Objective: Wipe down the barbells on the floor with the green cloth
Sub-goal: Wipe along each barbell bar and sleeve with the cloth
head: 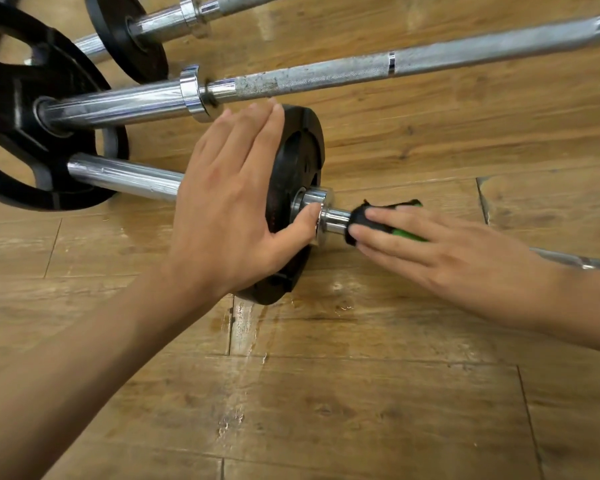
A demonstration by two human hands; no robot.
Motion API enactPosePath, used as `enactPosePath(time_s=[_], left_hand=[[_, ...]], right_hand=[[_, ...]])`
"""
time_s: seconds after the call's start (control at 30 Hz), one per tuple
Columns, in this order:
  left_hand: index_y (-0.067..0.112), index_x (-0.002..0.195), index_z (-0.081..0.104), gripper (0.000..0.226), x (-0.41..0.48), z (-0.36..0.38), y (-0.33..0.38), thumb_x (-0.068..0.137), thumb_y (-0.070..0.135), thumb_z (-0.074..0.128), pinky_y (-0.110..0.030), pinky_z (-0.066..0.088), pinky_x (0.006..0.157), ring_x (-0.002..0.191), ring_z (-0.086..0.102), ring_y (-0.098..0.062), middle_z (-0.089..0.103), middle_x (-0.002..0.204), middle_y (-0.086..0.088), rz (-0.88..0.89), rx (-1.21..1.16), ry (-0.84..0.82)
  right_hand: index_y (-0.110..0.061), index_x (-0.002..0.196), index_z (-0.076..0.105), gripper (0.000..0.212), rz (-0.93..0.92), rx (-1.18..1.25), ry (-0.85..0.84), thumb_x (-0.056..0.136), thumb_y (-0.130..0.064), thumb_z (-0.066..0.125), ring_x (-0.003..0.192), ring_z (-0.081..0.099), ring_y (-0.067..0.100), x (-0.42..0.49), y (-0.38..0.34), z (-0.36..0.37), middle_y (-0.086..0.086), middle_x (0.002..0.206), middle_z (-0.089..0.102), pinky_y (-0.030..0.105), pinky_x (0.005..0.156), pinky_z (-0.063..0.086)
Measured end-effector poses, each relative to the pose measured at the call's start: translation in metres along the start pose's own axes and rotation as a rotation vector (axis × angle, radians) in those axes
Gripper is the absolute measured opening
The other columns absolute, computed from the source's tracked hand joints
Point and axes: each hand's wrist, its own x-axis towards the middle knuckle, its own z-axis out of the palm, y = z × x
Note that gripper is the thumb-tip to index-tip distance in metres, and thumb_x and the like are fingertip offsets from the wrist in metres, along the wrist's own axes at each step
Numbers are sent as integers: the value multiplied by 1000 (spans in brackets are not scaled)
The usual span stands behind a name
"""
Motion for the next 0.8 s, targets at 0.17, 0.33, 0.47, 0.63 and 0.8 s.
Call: enactPosePath(time_s=[0.17, 0.33, 0.47, 0.63, 0.8], left_hand=[[-7, 151, 45, 84, 2, -1, 2, 93, 54, 50, -49, 33, 121, 141, 46, -39, 50, 152, -24, -8, -1, -11], [-5, 153, 43, 85, 10, 0, 0, 93, 55, 47, -50, 30, 123, 146, 42, -38, 46, 157, -22, 0, 6, -36], [-6, 155, 39, 89, 3, 0, 3, 93, 57, 46, -49, 24, 128, 155, 32, -36, 36, 164, -23, -3, 18, -31], [-8, 157, 35, 91, -2, 0, 4, 96, 59, 47, -50, 24, 128, 156, 29, -37, 31, 166, -24, 15, 32, -41], [-11, 155, 36, 91, -31, -5, 8, 95, 57, 50, -50, 19, 129, 154, 29, -41, 34, 163, -27, 14, -1, -9]], right_hand=[[2, 157, 33, 64, -9, -2, -15, 94, 10, 36, 156, 18, 40, 5, -4, 1, 17, 170, 21, 53, 123, 17], [0, 159, 30, 69, 18, 14, -30, 91, -3, 43, 156, 18, 40, -1, 3, 0, 15, 171, 18, 53, 122, 19], [-2, 163, 18, 66, 90, 38, -41, 98, -6, 26, 156, 18, 41, -22, -5, -3, 15, 173, 10, 55, 120, 22], [-4, 163, 12, 71, 211, 111, 13, 96, -6, 36, 145, 40, 41, 35, -20, 1, 21, 170, 17, 51, 106, 48], [-1, 161, 19, 69, 193, 156, -47, 93, 2, 32, 129, 52, 40, -2, -15, -7, 25, 157, 41, 48, 89, 59]])
